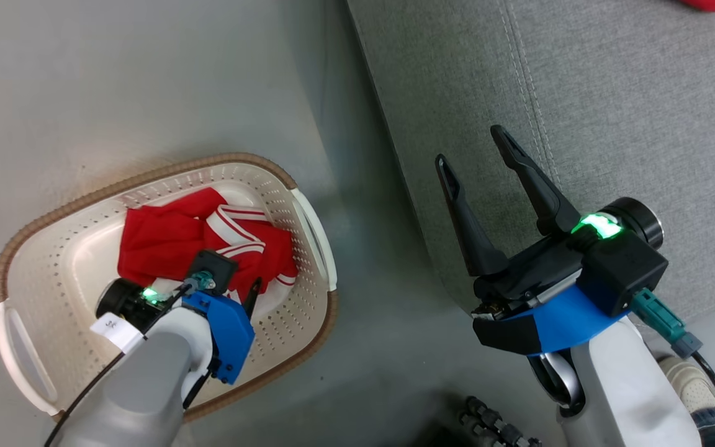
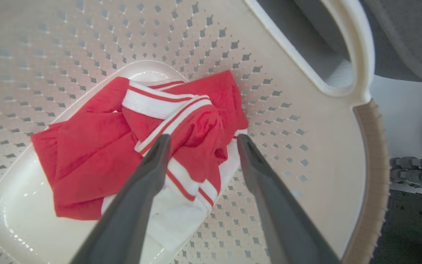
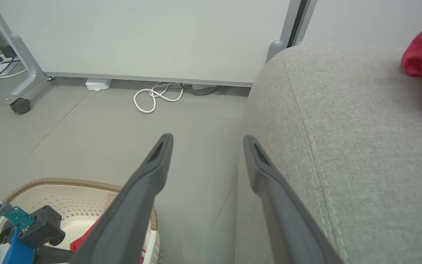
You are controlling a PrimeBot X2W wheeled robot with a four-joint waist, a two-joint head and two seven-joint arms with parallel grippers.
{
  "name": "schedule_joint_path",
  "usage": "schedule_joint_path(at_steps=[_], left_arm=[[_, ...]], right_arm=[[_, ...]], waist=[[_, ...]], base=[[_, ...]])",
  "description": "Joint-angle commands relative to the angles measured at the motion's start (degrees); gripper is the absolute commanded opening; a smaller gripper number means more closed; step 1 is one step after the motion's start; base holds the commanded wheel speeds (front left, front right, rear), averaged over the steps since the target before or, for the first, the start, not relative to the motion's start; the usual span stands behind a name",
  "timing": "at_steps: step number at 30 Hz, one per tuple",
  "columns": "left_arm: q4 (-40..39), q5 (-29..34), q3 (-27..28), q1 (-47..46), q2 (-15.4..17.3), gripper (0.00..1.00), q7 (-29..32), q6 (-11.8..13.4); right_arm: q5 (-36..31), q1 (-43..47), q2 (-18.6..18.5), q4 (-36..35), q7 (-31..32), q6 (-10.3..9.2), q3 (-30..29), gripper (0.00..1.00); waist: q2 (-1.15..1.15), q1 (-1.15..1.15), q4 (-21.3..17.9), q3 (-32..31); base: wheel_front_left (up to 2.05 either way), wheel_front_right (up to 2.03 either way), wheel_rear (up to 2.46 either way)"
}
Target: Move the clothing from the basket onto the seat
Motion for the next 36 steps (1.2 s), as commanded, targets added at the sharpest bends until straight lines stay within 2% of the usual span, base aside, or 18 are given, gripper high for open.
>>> schedule_joint_path(at_steps=[1,6,13,14,28,36], left_arm=[[0.42,-0.26,-0.50,-1.12,0.53,1.00,0.27,-0.05],[4.21,-0.82,-2.92,-4.05,0.94,1.00,1.86,-0.05],[9.78,-0.52,-3.93,-7.09,-0.39,1.00,3.18,0.63],[10.36,-0.72,-3.83,-7.36,-0.61,0.00,3.15,0.63],[12.69,-3.35,-5.29,-7.94,-2.00,0.00,1.49,-0.16],[11.78,-6.08,-6.83,-6.31,-1.65,0.00,0.34,-0.19]], right_arm=[[0.23,-0.67,0.01,-0.36,-0.44,0.01,-0.03,1.00],[0.64,-0.95,0.01,-0.78,-0.84,0.01,-0.28,1.00],[0.83,-0.24,0.01,-1.24,-0.99,0.01,-0.51,1.00],[0.82,-0.12,0.01,-1.32,-0.93,0.01,-0.58,1.00],[1.13,-1.24,0.01,-0.49,-0.98,0.01,0.33,1.00],[2.13,-1.61,0.01,1.16,-1.37,0.01,1.17,1.00]], waist=[[0.00,-0.01,0.01,0.43],[0.00,-0.01,-0.89,2.44],[0.00,-0.01,-1.14,3.56],[0.00,-0.01,-1.11,3.57],[0.00,-0.01,-1.08,2.51],[0.00,-0.01,-0.80,-0.31]], base=[[0.00,0.00,0.00],[0.00,0.00,0.00],[0.00,0.00,0.00],[0.00,0.00,0.00],[0.00,0.00,0.00],[0.00,0.00,0.00]])
